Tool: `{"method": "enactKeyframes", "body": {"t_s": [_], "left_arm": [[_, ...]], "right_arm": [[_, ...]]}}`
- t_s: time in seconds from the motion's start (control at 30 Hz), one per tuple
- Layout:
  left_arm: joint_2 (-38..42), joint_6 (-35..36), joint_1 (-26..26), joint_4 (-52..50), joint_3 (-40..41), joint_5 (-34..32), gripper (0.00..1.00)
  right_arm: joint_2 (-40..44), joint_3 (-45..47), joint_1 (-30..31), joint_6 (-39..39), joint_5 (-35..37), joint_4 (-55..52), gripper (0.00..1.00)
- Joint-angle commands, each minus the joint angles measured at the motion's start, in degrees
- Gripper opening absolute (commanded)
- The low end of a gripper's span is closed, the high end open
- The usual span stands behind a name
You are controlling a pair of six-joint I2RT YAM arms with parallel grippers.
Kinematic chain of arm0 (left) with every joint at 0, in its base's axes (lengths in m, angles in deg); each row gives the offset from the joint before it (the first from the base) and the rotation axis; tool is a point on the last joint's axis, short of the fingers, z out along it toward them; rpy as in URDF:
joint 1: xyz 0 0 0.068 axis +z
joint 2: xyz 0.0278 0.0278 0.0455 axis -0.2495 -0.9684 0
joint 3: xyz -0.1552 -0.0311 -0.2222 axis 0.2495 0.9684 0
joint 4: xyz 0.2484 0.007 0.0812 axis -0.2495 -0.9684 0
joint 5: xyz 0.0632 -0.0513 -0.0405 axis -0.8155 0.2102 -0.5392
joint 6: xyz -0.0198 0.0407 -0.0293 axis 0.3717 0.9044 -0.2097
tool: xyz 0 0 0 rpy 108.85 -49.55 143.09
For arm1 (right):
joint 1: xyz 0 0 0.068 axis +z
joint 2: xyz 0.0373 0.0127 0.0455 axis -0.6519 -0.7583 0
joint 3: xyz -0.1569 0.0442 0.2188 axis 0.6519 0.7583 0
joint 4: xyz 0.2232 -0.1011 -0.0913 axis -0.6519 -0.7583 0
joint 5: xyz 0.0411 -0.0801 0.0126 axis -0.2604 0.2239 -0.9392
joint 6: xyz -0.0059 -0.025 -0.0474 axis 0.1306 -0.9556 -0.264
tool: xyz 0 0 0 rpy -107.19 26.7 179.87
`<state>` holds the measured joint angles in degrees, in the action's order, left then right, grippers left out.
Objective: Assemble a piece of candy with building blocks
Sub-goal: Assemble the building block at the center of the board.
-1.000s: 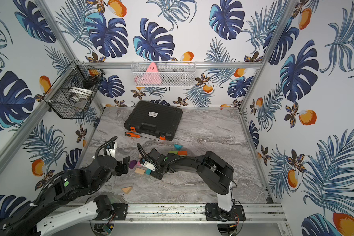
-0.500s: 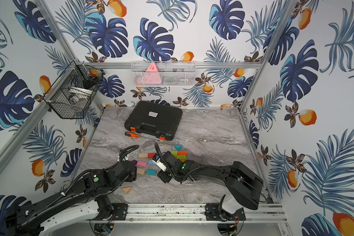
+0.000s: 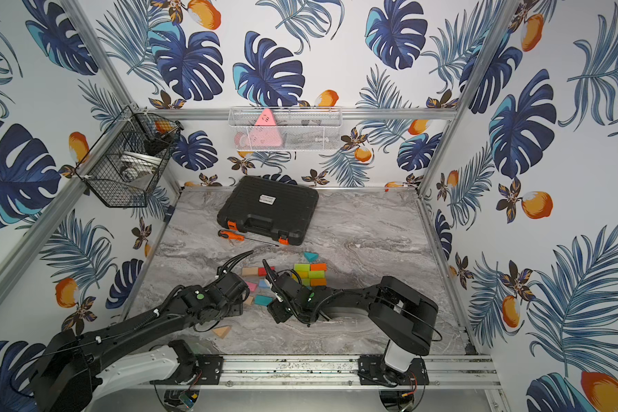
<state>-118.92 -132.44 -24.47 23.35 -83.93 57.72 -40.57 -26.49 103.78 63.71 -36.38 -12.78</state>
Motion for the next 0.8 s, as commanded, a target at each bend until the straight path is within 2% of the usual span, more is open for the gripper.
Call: {"method": "enactKeyframes", "body": {"t_s": [0.0, 0.13, 0.53, 0.77], "left_arm": [[-0.04, -1.20, 1.06, 3.81, 1.69, 3.03, 0.61], [-1.43, -1.12, 2.61, 6.85, 3.74, 4.57, 0.55], [-6.31, -0.21, 5.17, 12.02, 4.00, 6.61, 0.56], [-6.63, 0.28, 6.36, 14.41, 4.94, 7.44, 0.55]], "right_arm": [[-0.65, -0.22, 0.54, 2.04, 2.31, 1.91, 0.74], [-1.33, -0.48, 0.89, 2.26, 2.50, 1.80, 0.74], [-4.01, -2.61, 2.66, 4.04, 6.85, -1.14, 0.74], [-4.76, -3.22, 2.78, 3.89, 8.00, -1.63, 0.73]]}}
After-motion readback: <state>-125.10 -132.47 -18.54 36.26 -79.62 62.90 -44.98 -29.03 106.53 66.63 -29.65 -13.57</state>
